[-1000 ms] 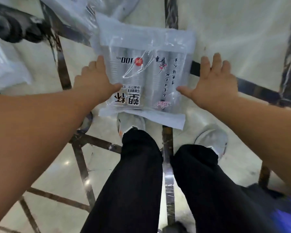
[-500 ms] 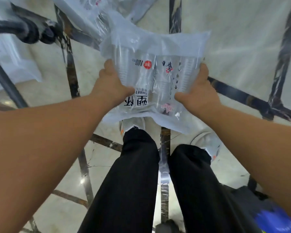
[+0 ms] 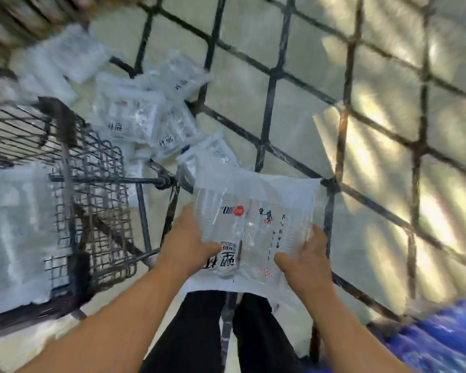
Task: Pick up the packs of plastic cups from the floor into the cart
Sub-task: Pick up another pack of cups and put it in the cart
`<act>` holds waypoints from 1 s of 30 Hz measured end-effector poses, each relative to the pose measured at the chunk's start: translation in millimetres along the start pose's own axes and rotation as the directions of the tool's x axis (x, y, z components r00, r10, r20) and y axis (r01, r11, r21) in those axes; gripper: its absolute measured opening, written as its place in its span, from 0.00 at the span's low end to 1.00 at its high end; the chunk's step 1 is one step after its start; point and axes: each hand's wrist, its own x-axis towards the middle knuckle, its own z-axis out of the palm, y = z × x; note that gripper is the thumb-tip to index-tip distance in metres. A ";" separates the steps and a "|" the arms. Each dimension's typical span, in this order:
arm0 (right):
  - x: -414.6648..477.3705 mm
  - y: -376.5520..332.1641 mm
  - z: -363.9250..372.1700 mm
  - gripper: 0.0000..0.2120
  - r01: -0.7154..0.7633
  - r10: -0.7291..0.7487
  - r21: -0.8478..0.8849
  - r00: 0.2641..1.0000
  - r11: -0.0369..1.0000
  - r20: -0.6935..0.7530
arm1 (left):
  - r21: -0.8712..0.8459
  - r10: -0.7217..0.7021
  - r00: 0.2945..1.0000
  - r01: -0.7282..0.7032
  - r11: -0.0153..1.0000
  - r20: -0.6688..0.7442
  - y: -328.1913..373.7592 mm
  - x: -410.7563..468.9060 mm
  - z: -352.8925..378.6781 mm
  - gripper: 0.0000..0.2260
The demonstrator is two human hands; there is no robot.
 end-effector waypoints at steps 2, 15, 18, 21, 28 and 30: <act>-37.7 -39.8 -29.2 0.45 0.064 -0.064 0.028 0.998 0.998 -0.027 | -0.040 0.036 0.997 -0.039 0.998 -0.066 27.8 -39.1 -45.2 0.36; -207.0 -254.7 -60.6 0.39 0.568 -0.547 -0.158 0.822 0.808 0.160 | -0.341 -0.126 0.911 -0.018 0.940 -0.393 27.3 -212.9 -251.3 0.43; -229.8 -287.9 -23.8 0.41 0.625 -0.589 -0.177 0.778 0.760 0.218 | -0.418 -0.207 0.890 0.021 0.908 -0.406 -8.8 -227.1 -283.9 0.44; -251.4 -317.0 23.3 0.42 0.651 -0.593 -0.205 0.755 0.731 0.281 | -0.408 -0.265 0.867 0.080 0.909 -0.422 -54.8 -233.2 -316.7 0.43; -298.8 -395.2 166.9 0.43 0.750 -0.600 -0.322 0.658 0.577 0.455 | -0.534 -0.402 0.817 0.140 0.834 -0.414 -182.1 -241.1 -396.4 0.42; -320.6 -417.5 214.1 0.41 0.787 -0.588 -0.341 0.612 0.513 0.529 | -0.571 -0.449 0.798 0.165 0.804 -0.402 -225.5 -247.0 -422.4 0.41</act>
